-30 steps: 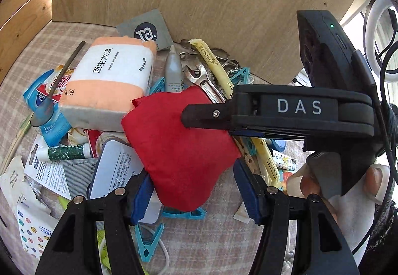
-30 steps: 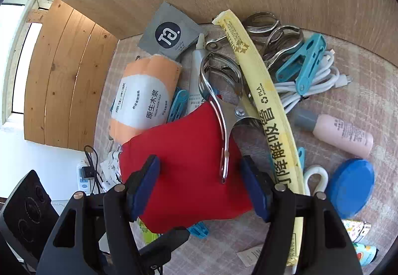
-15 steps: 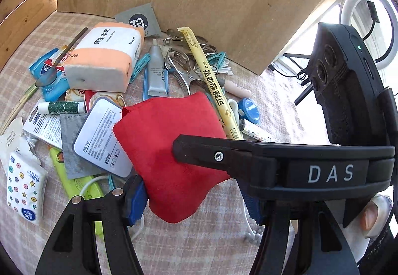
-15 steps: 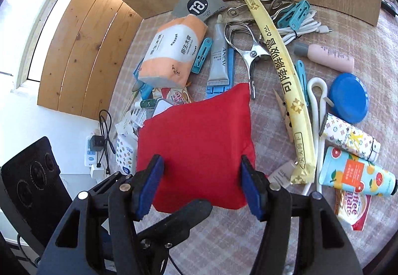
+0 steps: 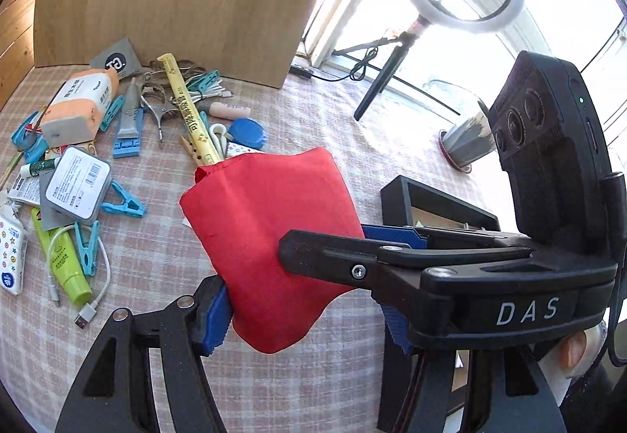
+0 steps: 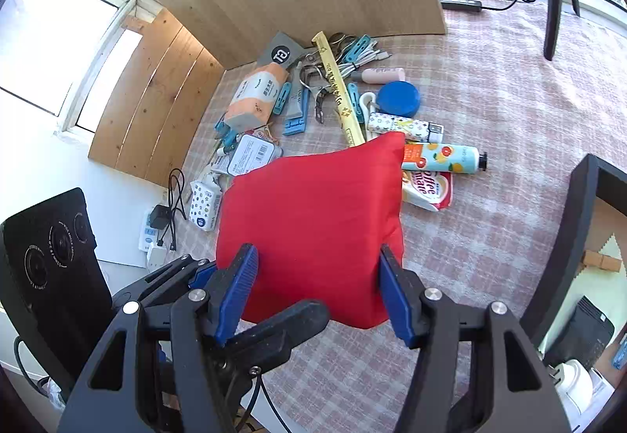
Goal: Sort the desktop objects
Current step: 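Carry the red pouch into the tray and open the right tool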
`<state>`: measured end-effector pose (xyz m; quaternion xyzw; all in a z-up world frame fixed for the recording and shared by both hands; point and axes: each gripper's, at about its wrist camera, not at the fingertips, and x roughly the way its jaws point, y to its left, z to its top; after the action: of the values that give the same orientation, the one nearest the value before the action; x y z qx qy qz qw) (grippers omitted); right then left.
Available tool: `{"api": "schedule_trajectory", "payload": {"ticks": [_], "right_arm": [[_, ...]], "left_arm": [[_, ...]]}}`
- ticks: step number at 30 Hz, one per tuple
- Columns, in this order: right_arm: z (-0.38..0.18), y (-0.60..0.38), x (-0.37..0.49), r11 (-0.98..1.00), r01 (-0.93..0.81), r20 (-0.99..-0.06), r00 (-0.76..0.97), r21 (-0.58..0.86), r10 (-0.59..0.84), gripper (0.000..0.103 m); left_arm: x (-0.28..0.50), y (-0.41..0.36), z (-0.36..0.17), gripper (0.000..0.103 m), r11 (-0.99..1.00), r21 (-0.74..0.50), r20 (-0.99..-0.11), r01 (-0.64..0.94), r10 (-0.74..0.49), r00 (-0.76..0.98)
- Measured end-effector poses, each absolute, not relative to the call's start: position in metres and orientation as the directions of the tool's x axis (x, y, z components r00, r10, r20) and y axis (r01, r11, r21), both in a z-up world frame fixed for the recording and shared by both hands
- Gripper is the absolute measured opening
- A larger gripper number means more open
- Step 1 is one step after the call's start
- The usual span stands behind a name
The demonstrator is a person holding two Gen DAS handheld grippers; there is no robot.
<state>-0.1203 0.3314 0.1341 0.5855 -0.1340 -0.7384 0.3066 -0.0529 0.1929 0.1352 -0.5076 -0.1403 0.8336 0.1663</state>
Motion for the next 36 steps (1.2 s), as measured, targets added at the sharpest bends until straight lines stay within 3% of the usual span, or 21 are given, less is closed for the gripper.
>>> {"api": "schedule_trajectory", "payload": {"ticks": [12,19,26,36], "right_arm": [[0.150,0.540,-0.050,-0.851,0.037,-0.796,-0.337,0.523,-0.504,0.060],[0.162,0.609,-0.022,-0.876,-0.036,-0.808,-0.408,0.480,-0.426,0.060],[0.175,0.636,-0.007,-0.901,-0.057,-0.811,-0.464,0.430,-0.357,0.060],[0.184,0.599,0.013,-0.930,-0.009,-0.815,-0.485,0.368,-0.318,0.062]], "left_arm": [[-0.026,0.389,0.150,0.061,-0.786,-0.406,-0.784,-0.466,0.562,-0.265],[-0.012,0.464,0.159,0.065,-0.749,-0.359,-0.796,-0.556,0.557,-0.237],[-0.001,0.467,0.166,0.068,-0.793,-0.254,-0.813,-0.553,0.485,-0.321],[0.009,0.425,0.179,0.075,-0.847,-0.182,-0.803,-0.499,0.421,-0.422]]}}
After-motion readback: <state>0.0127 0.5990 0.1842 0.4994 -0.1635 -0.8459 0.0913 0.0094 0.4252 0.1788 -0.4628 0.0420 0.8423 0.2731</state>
